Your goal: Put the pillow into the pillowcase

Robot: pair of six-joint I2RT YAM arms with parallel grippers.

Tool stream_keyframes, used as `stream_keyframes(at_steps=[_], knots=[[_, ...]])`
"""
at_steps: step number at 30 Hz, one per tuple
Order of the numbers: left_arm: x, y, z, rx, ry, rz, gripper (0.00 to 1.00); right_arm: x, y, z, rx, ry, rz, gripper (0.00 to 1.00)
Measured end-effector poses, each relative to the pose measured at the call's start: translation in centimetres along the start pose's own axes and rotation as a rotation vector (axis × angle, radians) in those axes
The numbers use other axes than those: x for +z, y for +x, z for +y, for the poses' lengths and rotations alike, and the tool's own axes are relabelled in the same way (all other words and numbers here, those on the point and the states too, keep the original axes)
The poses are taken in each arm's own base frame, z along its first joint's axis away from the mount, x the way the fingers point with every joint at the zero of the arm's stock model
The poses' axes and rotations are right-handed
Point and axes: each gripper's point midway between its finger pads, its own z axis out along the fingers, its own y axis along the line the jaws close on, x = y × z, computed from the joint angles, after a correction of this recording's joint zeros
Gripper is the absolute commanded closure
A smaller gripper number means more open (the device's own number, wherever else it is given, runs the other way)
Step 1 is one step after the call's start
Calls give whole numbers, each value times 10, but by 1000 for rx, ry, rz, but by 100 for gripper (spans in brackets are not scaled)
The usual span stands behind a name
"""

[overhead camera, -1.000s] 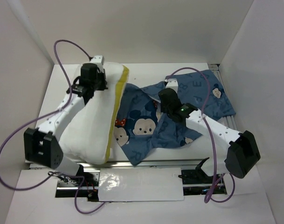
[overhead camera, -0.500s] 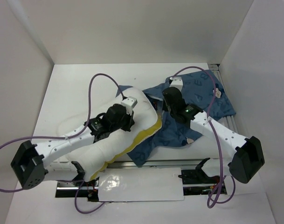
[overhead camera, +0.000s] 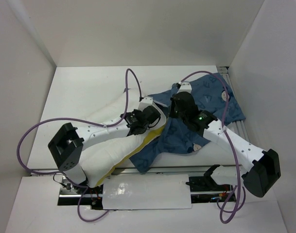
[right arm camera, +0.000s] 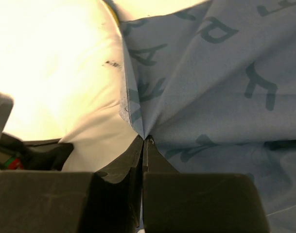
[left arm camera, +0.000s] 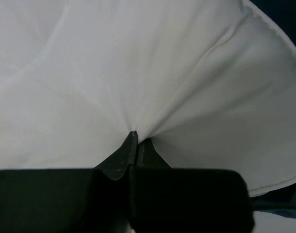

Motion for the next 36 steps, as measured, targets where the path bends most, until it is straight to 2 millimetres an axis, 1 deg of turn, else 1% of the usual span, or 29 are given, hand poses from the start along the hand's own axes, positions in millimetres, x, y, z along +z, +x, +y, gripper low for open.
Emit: stream_keyframes(at_steps=[2, 6, 8, 10, 15, 18, 22, 24, 26, 29, 31, 32, 33, 36], knots=[[-1, -2, -1, -8, -22, 2, 100, -4, 0, 4, 1, -26, 5, 100], [-7, -8, -3, -23, -39, -5, 100, -6, 7, 9, -7, -60, 45, 100], [-12, -10, -8, -16, -28, -17, 100, -7, 10, 11, -11, -70, 60, 100], [-20, -10, -16, 4, -4, -33, 100, -6, 12, 12, -13, -75, 71, 100], [-58, -17, -44, 23, 107, -108, 100, -7, 13, 18, -8, -95, 94, 100], [-68, -20, -54, 12, 135, -121, 100, -9, 10, 23, -1, -119, 97, 100], [-66, -17, -60, -33, 71, -92, 100, -10, 12, 23, 9, -119, 109, 100], [-55, -13, -64, -73, 8, -67, 100, -10, 14, 24, 20, -119, 116, 100], [-39, -7, -70, -116, -68, -30, 100, -11, 15, 24, 29, -124, 122, 100], [-24, 8, -70, -130, -179, 34, 89, -9, 10, 6, 70, -77, 104, 100], [-19, 15, -70, -122, -218, 60, 77, -9, 11, -3, 93, -57, 96, 100], [-20, 16, -69, -124, -226, 66, 69, -8, 13, -4, 106, -58, 98, 100], [-21, 18, -67, -120, -232, 74, 58, -8, 14, -3, 114, -66, 94, 100], [-26, 23, -62, -123, -216, 87, 41, -8, 23, 6, 116, -109, 110, 100]])
